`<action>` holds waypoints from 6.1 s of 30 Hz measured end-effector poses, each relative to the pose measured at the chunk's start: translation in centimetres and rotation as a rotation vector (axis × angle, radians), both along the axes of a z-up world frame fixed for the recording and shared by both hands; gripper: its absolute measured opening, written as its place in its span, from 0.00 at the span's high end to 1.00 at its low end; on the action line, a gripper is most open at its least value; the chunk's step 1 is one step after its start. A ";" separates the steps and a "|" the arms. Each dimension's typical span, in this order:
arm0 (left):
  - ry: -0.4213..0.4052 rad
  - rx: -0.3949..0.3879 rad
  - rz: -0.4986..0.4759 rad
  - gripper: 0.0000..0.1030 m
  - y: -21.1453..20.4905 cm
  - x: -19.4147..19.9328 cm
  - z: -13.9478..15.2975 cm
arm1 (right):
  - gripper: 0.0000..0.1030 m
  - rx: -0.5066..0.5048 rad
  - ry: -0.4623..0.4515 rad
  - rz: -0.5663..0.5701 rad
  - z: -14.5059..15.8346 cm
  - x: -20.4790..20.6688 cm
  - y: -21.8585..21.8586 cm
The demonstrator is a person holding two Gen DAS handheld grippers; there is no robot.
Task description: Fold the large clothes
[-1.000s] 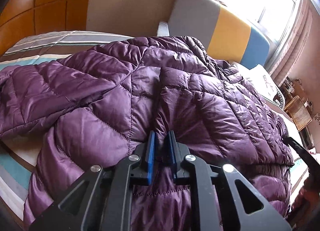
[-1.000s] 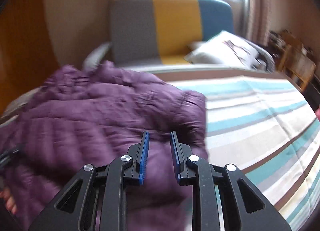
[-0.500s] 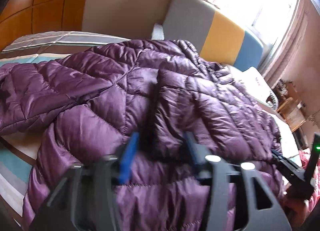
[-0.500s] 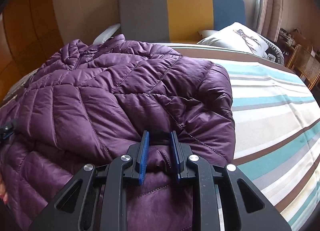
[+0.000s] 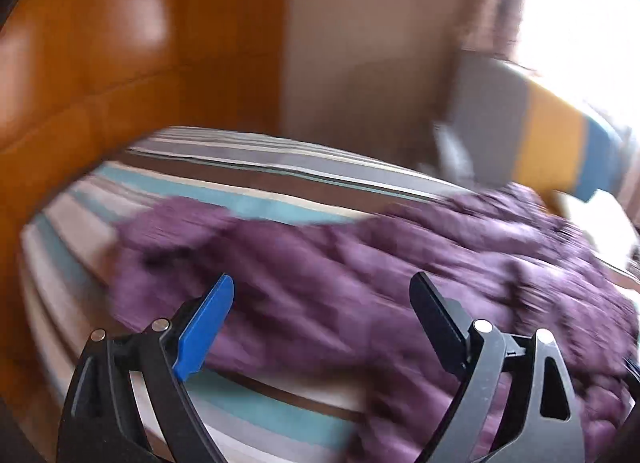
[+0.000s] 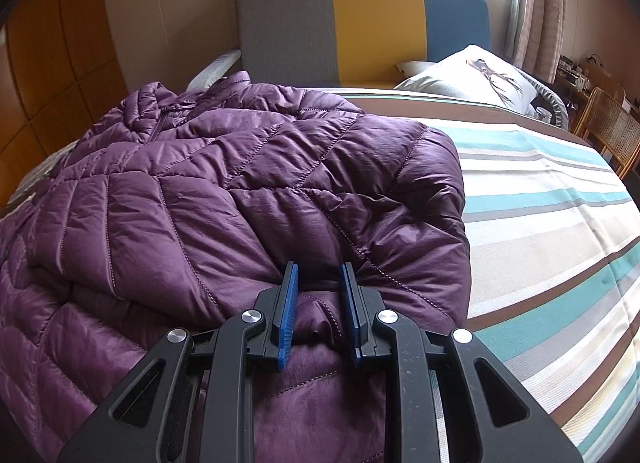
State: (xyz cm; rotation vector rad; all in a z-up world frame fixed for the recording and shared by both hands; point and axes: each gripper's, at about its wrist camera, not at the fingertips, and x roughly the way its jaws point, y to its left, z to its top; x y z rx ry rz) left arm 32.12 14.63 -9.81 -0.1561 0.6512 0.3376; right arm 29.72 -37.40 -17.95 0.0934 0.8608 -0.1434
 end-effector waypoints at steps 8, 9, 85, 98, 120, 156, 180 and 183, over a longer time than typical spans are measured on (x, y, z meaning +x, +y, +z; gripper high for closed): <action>0.202 0.141 0.235 0.27 8.8 2.2 -2.6 | 0.79 -0.014 0.002 0.001 0.0 0.0 0.1; 0.226 0.148 0.239 0.31 9.4 2.4 -3.2 | 0.79 -0.017 0.002 0.001 0.0 0.0 0.2; -0.040 -0.250 -0.695 0.92 -29.2 3.6 -2.6 | 0.79 -0.031 0.005 0.001 0.2 0.1 0.4; 0.049 -0.291 -0.802 0.57 -30.2 3.0 -2.7 | 0.79 -0.014 0.002 0.001 0.1 0.2 0.0; -0.119 -0.186 -0.403 0.09 -12.2 -3.4 -0.8 | 0.79 0.183 -0.058 -0.065 3.0 -2.2 -2.9; 0.171 -0.211 -0.299 0.11 -10.5 6.4 -6.4 | 0.43 0.205 -0.094 -0.033 2.3 2.5 -0.8; 0.147 -0.071 -0.466 0.22 -17.3 11.2 -6.1 | 0.63 0.082 -0.020 0.170 -0.3 8.4 7.0; 0.148 -0.069 -0.466 0.22 -17.2 11.2 -6.2 | 0.63 0.091 -0.026 0.169 -0.4 8.2 6.9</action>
